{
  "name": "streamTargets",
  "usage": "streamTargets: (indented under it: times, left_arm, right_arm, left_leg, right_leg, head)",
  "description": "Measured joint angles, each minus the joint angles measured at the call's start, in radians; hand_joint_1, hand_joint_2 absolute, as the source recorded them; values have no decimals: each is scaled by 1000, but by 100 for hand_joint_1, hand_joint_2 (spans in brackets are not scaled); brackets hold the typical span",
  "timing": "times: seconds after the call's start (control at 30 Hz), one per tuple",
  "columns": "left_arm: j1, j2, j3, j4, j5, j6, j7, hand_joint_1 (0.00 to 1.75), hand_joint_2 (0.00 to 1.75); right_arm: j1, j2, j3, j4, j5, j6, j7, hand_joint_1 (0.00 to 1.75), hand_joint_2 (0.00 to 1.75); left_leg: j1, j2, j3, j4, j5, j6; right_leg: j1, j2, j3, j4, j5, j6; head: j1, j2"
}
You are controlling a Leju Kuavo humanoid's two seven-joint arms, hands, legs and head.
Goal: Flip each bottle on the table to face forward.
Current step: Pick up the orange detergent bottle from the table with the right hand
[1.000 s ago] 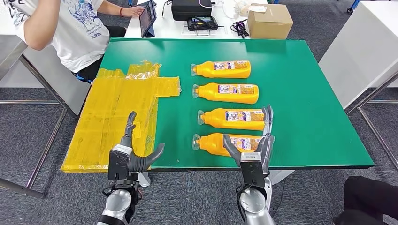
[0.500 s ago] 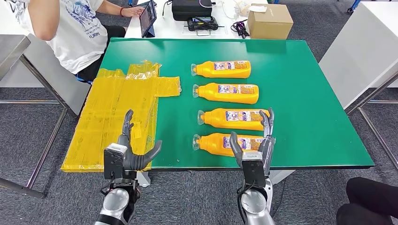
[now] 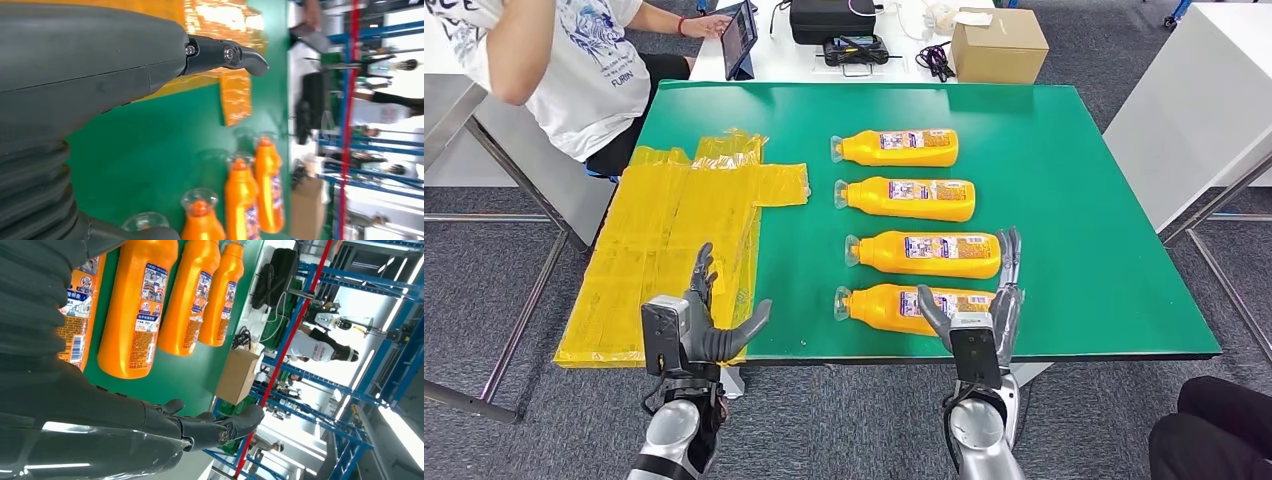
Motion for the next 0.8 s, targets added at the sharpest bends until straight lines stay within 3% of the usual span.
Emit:
streamTargets:
  times: [0.1,0.33,0.47,0.57,0.6,0.67,0.73,0.8]
  left_arm:
    - [-7,-6,5,34,38,10,30,0,175]
    - [-34,-9,15,77,70,9,20,0,175]
    - [-34,-9,15,77,70,9,20,0,175]
    - [-35,-9,17,81,61,8,19,0,175]
    - [-35,-9,19,83,25,28,8,0,175]
    - [-33,-8,17,61,-131,162,-50,0,175]
    - [-30,-9,12,21,-248,296,-107,0,175]
    - [-29,-11,6,-5,-244,328,-127,0,175]
  right_arm:
    - [5,2,1,6,17,3,5,0,175]
    - [-21,-16,17,59,136,36,92,0,175]
    - [-22,-17,17,60,139,37,95,0,175]
    - [-37,-33,27,81,198,55,151,0,175]
    - [-55,-49,33,97,231,83,192,0,175]
    - [-103,-82,40,123,254,126,230,0,175]
    - [-132,-92,42,123,225,128,211,0,175]
    - [-136,-84,42,112,193,109,185,0,175]
  left_leg:
    - [0,0,0,0,0,0]
    - [0,0,0,0,0,0]
    - [0,0,0,0,0,0]
    - [0,0,0,0,0,0]
    - [0,0,0,0,0,0]
    - [0,-1,0,0,0,0]
    - [0,-1,0,0,0,0]
    - [0,-1,0,0,0,0]
  right_leg:
    - [0,0,0,0,0,0]
    - [0,0,1,0,0,0]
    - [0,0,1,0,0,0]
    - [0,0,1,0,0,0]
    - [0,0,1,0,0,0]
    - [0,0,1,0,0,0]
    - [0,0,0,0,0,0]
    - [0,0,0,0,0,0]
  head:
    - [0,0]
    - [0,0]
    - [0,0]
    - [0,0]
    - [0,0]
    - [0,0]
    - [0,0]
    - [0,0]
